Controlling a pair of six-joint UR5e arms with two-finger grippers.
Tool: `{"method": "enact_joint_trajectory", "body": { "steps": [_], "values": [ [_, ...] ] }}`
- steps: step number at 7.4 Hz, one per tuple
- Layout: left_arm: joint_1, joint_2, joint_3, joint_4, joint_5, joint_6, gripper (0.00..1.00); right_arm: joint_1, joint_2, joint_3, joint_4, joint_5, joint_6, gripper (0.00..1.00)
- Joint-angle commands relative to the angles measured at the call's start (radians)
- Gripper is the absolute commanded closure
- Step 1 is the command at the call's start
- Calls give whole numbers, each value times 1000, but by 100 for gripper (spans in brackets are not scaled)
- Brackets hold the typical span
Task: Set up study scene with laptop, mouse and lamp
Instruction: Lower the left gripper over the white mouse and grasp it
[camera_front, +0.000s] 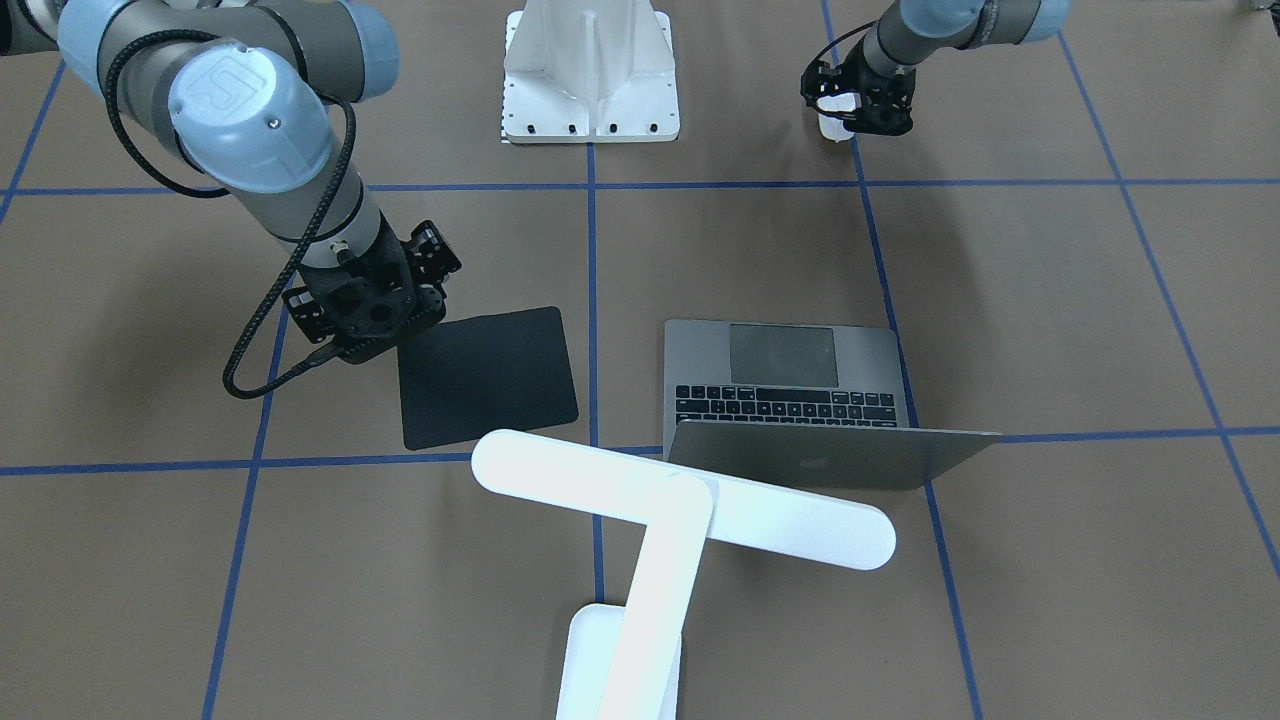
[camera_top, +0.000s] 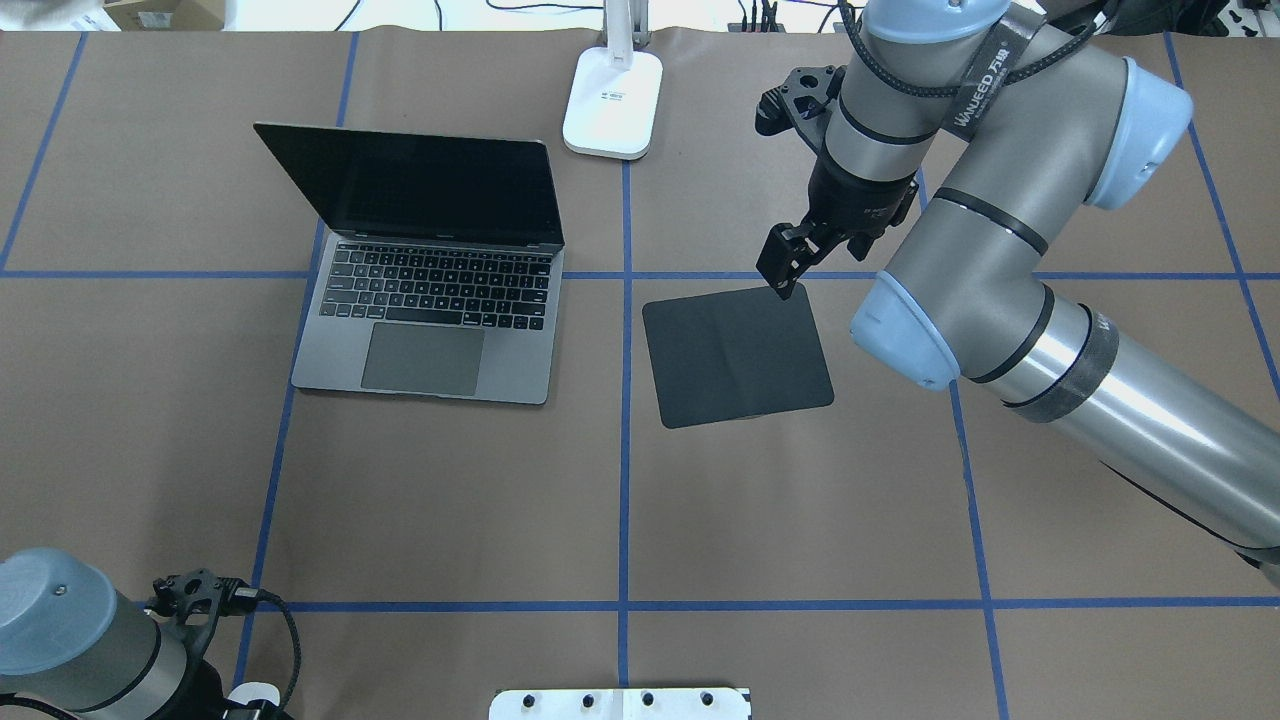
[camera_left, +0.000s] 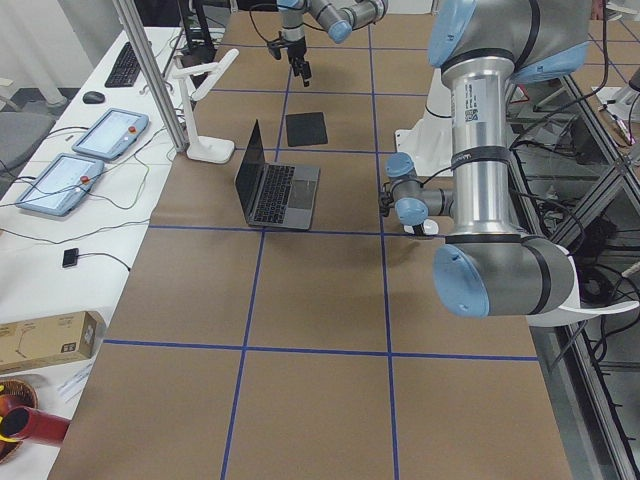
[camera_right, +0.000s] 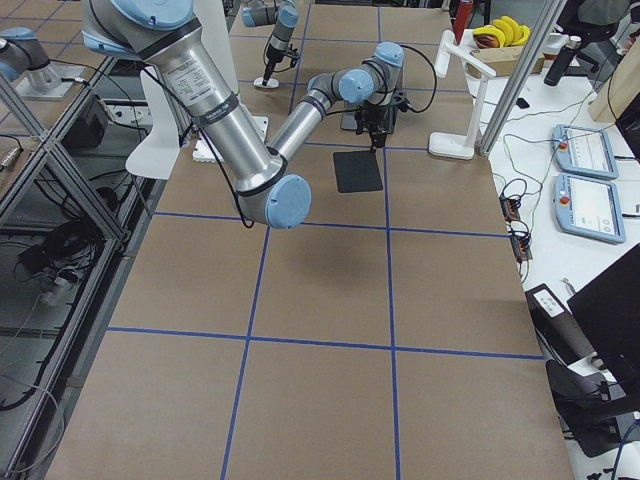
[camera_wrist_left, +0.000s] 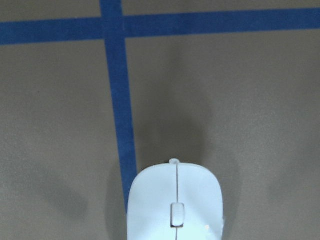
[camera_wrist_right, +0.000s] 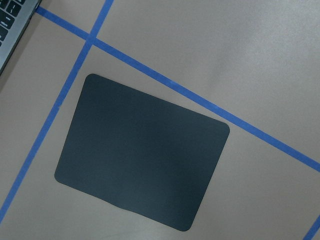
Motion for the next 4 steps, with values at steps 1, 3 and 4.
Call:
{"method": "enact_joint_trajectory", "body": {
  "steps": [1,3,4],
  "values": [
    [-1,-18,15,-1,-14,-3,10,0,0,2,0,0,0,0],
    [-1,-15,13,-1,-14,-16,26,0,-1,5,0,0,0,0],
    [-1,-17,18,-1,-13,-18,28,0,-1,5,0,0,0,0]
  ]
}}
